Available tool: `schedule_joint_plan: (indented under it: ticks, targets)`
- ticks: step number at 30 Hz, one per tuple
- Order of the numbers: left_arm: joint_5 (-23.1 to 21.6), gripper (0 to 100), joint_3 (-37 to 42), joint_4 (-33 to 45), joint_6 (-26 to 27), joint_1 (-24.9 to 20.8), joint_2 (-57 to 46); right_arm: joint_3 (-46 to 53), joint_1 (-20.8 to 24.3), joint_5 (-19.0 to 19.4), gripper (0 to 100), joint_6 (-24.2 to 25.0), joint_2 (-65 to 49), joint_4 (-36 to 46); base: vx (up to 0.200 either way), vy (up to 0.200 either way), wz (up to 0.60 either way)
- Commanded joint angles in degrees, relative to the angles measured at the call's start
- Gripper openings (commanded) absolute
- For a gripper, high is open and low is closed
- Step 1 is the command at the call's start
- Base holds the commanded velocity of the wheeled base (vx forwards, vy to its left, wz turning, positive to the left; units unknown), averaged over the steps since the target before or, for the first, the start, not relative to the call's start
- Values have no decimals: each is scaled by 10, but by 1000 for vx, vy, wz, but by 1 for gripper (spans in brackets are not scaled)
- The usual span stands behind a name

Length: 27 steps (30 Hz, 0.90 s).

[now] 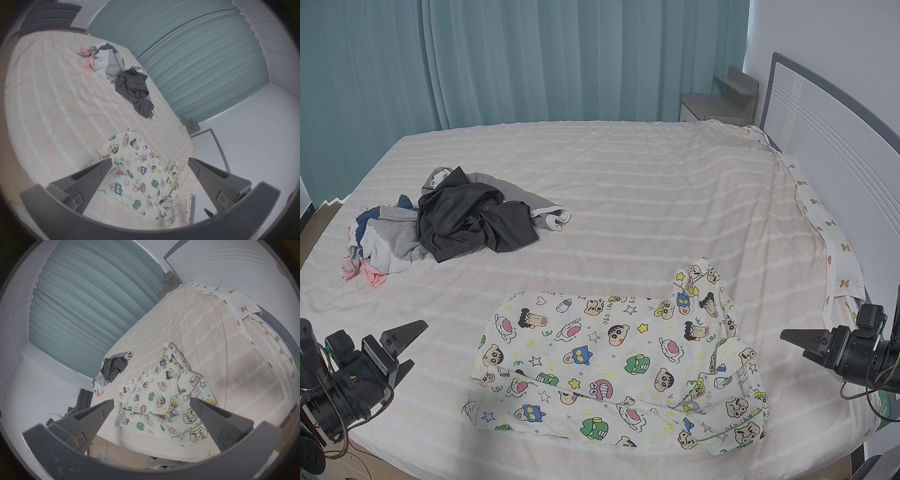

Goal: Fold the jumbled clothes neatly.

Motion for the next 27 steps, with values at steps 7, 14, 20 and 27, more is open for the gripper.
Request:
schedule_joint_plan:
  ticks: [7,14,20,27]
  targets:
    - [48,100,-137,-14,180,0,303,-12,0,-4,100,-34,9,-1,0,0,0]
    - [47,100,-214,-33,184,2,394,-5,-22,-4,100,-38,-3,-1,0,0,0]
    - [40,100,-231,-42,184,-3,441,6,-24,-4,100,-39,-8,-1,33,0,0]
    - [43,100,-241,-68,186,-6,474,20,-25,0,100,-38,-5,-1,143,0,0]
